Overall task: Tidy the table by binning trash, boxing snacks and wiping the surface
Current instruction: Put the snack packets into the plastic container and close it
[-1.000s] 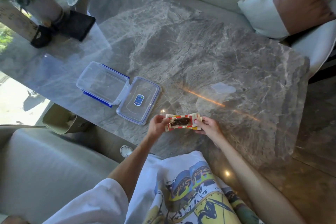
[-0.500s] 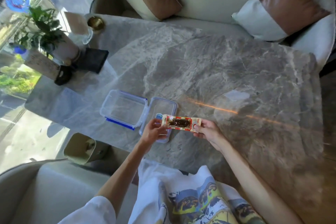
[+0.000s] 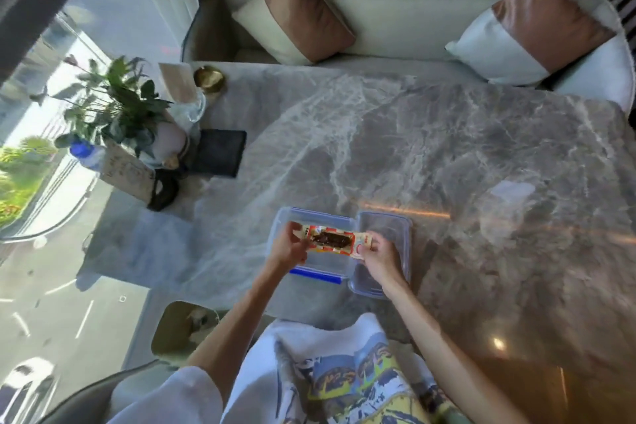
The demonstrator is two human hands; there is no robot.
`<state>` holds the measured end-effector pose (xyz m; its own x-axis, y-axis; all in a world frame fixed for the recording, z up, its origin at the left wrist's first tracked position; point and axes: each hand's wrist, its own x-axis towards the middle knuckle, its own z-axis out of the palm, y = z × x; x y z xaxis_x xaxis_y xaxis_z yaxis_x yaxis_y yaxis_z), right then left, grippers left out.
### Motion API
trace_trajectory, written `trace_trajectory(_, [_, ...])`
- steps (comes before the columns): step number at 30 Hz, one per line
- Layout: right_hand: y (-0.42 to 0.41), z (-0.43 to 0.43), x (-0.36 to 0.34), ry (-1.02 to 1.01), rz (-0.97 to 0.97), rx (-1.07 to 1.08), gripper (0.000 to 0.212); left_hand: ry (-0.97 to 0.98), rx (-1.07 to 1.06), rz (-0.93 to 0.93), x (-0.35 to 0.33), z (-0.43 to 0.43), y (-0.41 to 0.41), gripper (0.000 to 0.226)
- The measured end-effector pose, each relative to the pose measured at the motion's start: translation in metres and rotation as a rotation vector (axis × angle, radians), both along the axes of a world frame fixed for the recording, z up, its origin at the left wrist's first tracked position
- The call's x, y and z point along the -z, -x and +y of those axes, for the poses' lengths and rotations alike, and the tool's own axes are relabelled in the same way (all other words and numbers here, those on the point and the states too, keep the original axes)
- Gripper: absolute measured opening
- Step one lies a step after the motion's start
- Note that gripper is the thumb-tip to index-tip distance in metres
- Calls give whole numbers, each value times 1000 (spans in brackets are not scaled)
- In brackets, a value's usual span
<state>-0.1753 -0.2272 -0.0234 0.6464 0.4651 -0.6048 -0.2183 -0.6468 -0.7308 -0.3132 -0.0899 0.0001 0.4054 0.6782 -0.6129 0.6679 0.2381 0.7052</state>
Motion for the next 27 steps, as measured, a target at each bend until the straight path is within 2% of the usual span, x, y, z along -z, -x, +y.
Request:
trace_trajectory(3, [15,21,1,65,-11,-7,23,-112,135,108,7,21,4,20])
trace_trajectory(7, [26,45,5,145,82,-16,28,-157,262,201,17,42,5,23])
trace_trajectory(10, [31,59,7,241,81,-44,30,-82,320,291,24,47,0,25])
trace_trajectory(12, [34,66,10,301,56,-75,28,2,307,305,28,47,-6,22])
trace_trajectory(15, [40,76,16,350,63,-77,35,100,260,312,33,45,-10,31])
trace_trajectory(18, [41,83,18,364,46,-69,33,110,194,321,35,42,-10,33])
trace_trajectory(22, [37,87,20,300,22,-69,42,117,132,248,32,38,-13,20])
trace_trajectory(27, [40,85,25,300,21,-100,53,145,87,273,35,34,-8,30])
